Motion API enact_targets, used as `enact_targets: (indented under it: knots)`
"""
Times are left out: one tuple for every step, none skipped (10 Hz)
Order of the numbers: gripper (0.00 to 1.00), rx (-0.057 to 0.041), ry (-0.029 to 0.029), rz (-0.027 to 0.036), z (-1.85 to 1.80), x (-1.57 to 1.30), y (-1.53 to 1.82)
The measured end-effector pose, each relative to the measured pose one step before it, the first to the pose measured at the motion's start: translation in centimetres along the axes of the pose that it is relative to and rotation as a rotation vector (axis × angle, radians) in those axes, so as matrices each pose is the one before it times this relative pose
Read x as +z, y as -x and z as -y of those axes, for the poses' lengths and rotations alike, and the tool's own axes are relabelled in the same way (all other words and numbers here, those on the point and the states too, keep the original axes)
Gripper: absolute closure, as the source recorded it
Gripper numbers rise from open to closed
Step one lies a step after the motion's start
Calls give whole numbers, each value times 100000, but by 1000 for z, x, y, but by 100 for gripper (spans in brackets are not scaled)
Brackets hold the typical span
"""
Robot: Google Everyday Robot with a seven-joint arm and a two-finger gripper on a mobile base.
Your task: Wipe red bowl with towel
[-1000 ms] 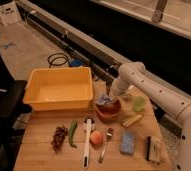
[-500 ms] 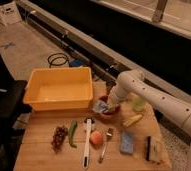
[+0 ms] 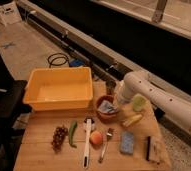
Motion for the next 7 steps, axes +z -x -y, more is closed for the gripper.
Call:
enact_targets:
  knots:
    - [100, -1192, -1622, -104, 1822, -194, 393]
    - [100, -697, -680, 87, 936, -62, 374]
    - [100, -1649, -423, 417, 1103, 284, 891]
    - [100, -1102, -13, 415, 226, 218, 607]
    - [100, -1001, 341, 658, -346, 311, 504]
    - [100, -827, 490, 645, -470, 273, 466]
    - [100, -1143, 1065, 1352, -713, 463, 824]
